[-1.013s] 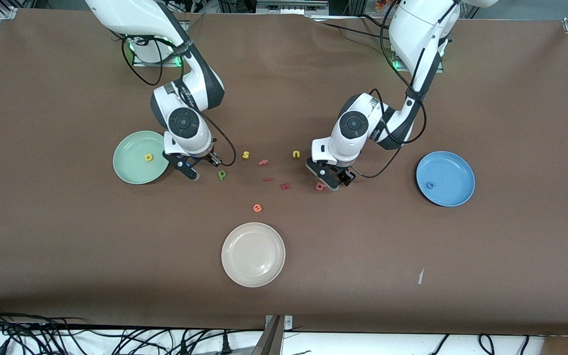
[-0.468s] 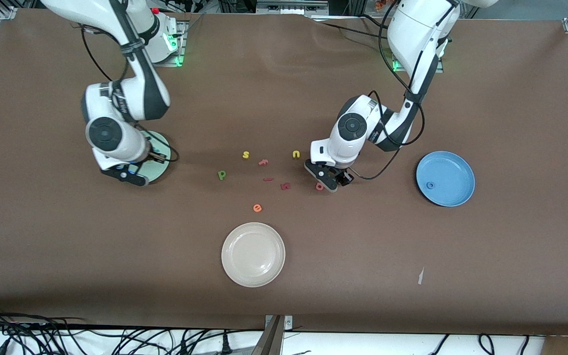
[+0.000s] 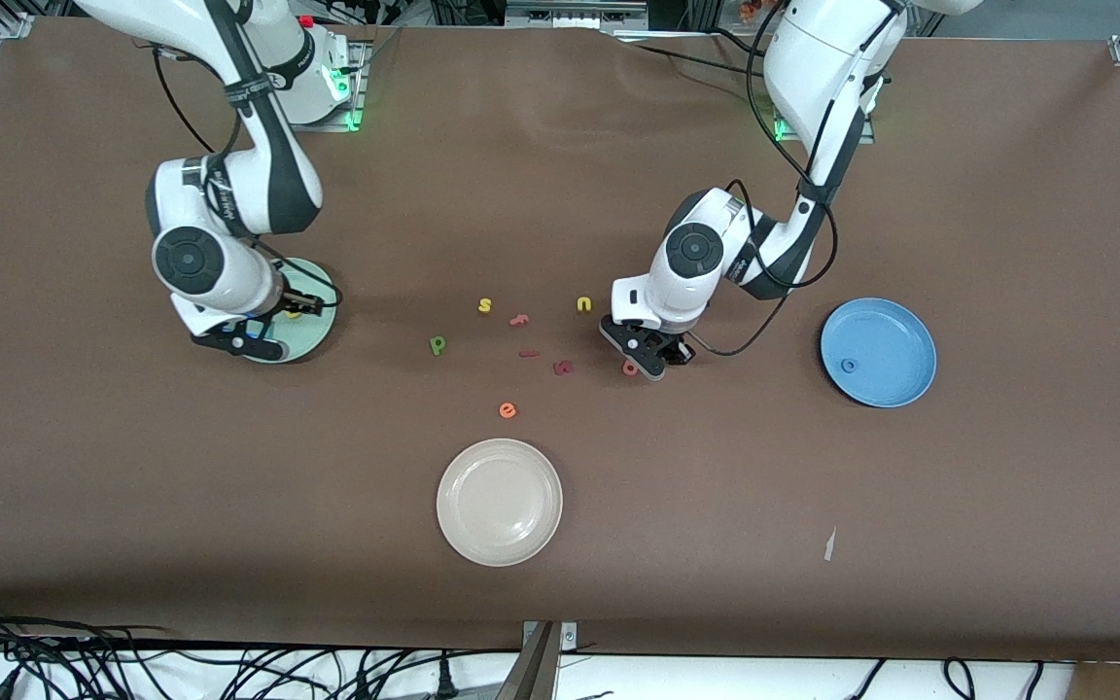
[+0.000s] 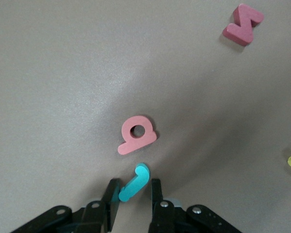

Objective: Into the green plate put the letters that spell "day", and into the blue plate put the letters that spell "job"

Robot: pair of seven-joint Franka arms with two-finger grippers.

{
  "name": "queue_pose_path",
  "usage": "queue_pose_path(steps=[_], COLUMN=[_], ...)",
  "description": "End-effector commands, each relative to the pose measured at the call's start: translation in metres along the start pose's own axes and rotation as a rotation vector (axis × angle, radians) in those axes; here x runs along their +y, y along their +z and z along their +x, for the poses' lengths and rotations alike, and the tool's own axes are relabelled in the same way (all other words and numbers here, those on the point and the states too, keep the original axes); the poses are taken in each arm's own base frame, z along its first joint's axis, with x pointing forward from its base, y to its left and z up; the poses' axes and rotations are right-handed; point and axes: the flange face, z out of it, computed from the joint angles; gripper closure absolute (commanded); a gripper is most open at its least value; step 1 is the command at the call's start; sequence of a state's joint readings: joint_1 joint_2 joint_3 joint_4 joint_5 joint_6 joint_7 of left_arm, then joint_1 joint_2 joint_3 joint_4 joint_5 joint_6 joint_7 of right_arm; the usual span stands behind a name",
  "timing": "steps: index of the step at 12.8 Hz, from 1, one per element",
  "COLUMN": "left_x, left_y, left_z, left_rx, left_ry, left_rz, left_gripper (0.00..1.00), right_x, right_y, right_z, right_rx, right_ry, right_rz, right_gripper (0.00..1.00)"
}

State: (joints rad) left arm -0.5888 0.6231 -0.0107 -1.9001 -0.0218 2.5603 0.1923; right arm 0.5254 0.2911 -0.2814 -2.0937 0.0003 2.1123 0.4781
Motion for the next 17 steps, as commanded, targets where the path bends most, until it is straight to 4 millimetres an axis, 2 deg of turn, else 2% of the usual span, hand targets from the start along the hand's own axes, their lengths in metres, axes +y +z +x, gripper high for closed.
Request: queue_pose_path(steps=[1, 2, 3, 4, 6, 7, 9, 11, 12, 15, 17], left_x=[0.001, 0.001, 0.001, 0.001, -0.005, -0.014, -0.054, -0.102, -0.125, -0.178, -0.225], left_y=[0.003, 0.002, 0.002, 0.001, -0.01, -0.025, -0.054, -0.077, -0.085, -0.092, -0.088], left_z=[0.004, 0.004, 0.004, 0.004, 0.006, 0.006, -0.006, -0.028, -0.041, -0.086, -0.124], left_rx=[-0.001, 0.001, 0.001, 0.002, 0.016, 0.027, 0.005, -0.037, -0.045, -0.07, -0.117], left_ry=[0.03, 0.03, 0.03, 0.029, 0.017, 0.002, -0.062, -0.117, -0.141, -0.182, -0.169], left_rz=[0.017, 0.018, 0.018, 0.018, 0.023, 0.028, 0.027, 0.019, 0.017, 0.007, -0.02], left_gripper=[0.89, 0.95, 0.99, 1.0, 1.0, 1.0, 1.0, 1.0, 1.0, 1.0, 1.0], right_x=[-0.051, -0.07, -0.079, -0.1, -0.126, -0.143, -0.172, -0.199, -0.203, -0.203, -0.204], right_y=[-0.011, -0.015, -0.021, -0.025, -0.016, -0.011, 0.005, 0.026, 0.031, 0.04, 0.049], right_z=[-0.005, 0.0, 0.009, 0.01, 0.014, 0.01, 0.0, -0.016, -0.02, -0.021, -0.023], right_rx=[0.003, 0.002, 0.015, 0.037, 0.052, 0.079, 0.125, 0.159, 0.161, 0.155, 0.145], right_ry=[0.096, 0.109, 0.106, 0.076, 0.029, -0.011, -0.08, -0.137, -0.157, -0.17, -0.178], right_rz=[0.065, 0.093, 0.113, 0.126, 0.126, 0.147, 0.187, 0.194, 0.187, 0.177, 0.165], right_gripper=[0.0, 0.0, 0.0, 0.0, 0.0, 0.0, 0.02, 0.05, 0.06, 0.24, 0.24])
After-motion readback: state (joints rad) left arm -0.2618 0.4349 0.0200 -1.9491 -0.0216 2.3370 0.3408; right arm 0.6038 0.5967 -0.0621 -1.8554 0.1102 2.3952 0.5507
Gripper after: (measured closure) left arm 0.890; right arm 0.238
